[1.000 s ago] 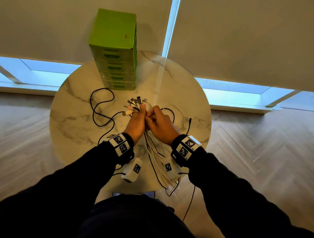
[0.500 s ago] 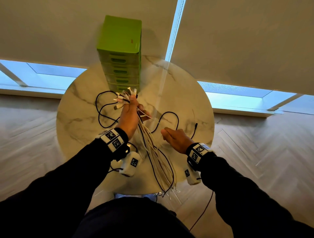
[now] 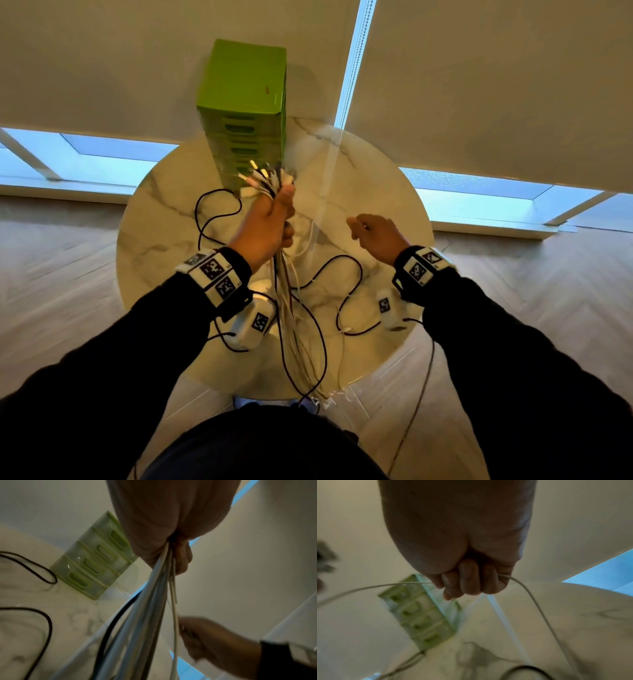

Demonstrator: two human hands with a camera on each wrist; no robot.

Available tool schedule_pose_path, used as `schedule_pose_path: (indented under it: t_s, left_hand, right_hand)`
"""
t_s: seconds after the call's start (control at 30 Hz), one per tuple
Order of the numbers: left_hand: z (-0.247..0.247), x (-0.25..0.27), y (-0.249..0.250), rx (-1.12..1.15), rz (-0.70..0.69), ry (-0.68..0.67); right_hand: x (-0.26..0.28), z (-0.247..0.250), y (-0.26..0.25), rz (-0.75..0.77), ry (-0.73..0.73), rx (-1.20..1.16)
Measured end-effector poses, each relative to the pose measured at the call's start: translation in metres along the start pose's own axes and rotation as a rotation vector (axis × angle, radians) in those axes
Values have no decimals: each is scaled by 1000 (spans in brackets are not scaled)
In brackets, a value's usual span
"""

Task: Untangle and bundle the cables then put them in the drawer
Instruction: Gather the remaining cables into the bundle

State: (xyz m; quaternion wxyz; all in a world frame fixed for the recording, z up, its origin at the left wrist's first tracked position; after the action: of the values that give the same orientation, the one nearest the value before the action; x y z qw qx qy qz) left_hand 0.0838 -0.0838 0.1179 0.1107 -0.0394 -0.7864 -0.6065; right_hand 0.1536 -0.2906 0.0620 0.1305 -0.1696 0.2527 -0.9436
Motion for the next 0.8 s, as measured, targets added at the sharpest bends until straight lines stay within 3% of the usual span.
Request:
schedule_pose_path:
  t_s: [0.07, 0.2, 0.4, 0.53, 0.63, 0.8]
  left_hand:
    - [-12, 0, -15, -30, 51, 2]
    - [-13, -5, -34, 37, 127, 123]
    - [-7, -8, -33, 100, 147, 193]
    - [-8, -9, -32, 114, 105, 192]
    - [-1, -9, -26, 184, 100, 263]
    - [-6, -8, -19, 343, 89, 158]
  right_hand:
    - [-1, 10, -33, 55, 68, -55]
    - [10, 7, -78, 168, 58, -82]
    - [34, -27, -96, 354, -89, 16]
    - [40, -29, -87, 361, -128, -66]
    - [40, -35, -62, 321, -207, -46]
    - [39, -44, -32, 289, -292, -40]
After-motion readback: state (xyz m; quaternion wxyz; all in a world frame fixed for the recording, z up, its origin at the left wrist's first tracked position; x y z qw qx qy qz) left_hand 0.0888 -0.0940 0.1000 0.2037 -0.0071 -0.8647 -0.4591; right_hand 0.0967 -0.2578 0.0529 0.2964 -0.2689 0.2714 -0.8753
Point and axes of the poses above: each hand's wrist, its own x-axis away from the middle knuckle, its own z-axis out of the back of the hand, y = z × x, the point moved 7 cm from there along -x, towards the middle knuckle, and after that the axes turned 6 degrees about x, right-handed, at the moved point
